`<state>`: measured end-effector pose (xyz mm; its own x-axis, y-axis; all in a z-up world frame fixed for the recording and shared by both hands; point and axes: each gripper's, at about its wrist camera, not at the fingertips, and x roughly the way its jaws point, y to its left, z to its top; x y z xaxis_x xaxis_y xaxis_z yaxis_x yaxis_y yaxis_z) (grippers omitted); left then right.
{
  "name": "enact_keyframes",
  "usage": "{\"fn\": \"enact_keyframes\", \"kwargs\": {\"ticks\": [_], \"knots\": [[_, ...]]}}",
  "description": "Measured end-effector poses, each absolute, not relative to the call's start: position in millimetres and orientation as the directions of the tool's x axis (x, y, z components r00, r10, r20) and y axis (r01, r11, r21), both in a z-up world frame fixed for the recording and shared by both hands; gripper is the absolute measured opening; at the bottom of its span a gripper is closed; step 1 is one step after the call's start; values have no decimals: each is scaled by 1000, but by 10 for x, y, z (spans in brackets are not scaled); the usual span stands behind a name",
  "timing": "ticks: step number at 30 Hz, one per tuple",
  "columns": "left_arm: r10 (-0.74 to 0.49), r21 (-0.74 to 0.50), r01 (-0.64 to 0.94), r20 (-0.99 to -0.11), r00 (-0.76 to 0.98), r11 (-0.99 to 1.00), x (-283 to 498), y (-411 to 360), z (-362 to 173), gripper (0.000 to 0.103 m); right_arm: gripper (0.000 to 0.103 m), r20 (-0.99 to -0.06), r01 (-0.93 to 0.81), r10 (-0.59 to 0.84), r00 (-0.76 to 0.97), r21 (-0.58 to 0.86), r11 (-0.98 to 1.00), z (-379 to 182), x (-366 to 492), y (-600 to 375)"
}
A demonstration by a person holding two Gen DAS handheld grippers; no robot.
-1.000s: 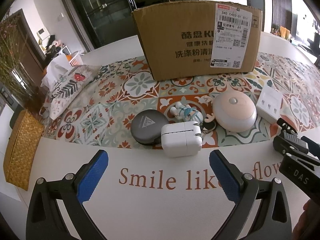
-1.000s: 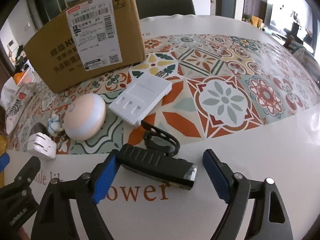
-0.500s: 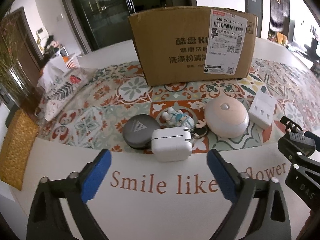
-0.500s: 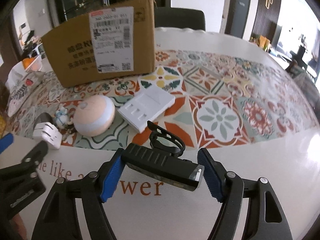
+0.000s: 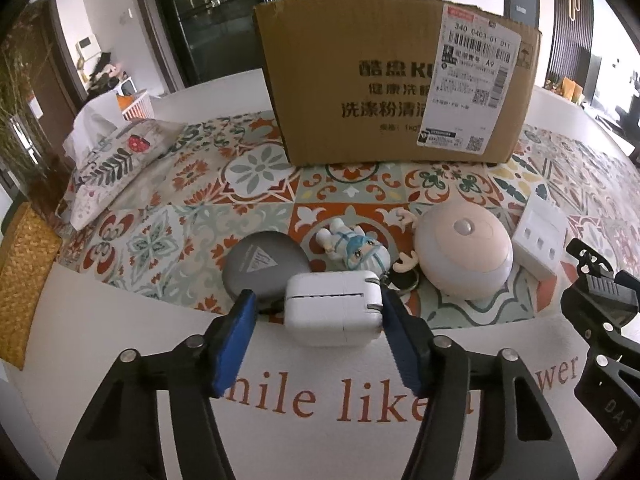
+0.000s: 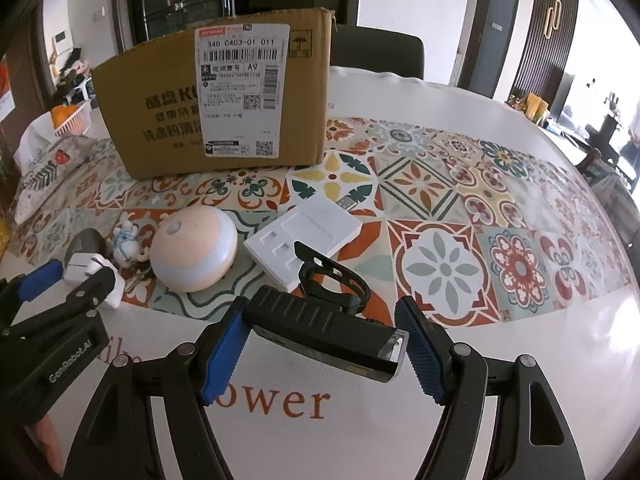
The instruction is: Organize rigid objects
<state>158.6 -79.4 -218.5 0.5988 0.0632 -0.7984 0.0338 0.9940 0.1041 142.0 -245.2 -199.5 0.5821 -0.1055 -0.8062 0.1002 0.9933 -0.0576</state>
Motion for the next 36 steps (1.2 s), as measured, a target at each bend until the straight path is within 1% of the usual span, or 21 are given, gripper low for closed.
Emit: {"fn": "enact_keyframes", "kwargs": {"ticks": [4,7,15,22,25,36], "knots": [[54,95,37,-802,594,995,1594,-800,-2240,56,73,-815,98,-104,571,-57,993,-2042,1429,-2452],[33,77,48,-802,596,996,1595,-805,-2254,46,73,-821,91,-99,562,-58,994,-2073,1436,-2444],[5,62,73,-798,602,995,1561,-791,-2178,46,73,-818,85,-99,567,-62,995,-2035,1412,-2409],[-23,42,90,-785,619,995,1488,-732,-1972,46,73,-798,70,-83,597,-51,996,-1851,1354,-2352],[-54,21,114,-786,616,993,1476,-702,-1886,46,73,-789,68,-78,609,-46,997,-1770,1336,-2325],[-62,43,134,-720,691,990,1364,-625,-1385,46,73,-737,57,-63,673,-34,998,-1355,1246,-2227]]}}
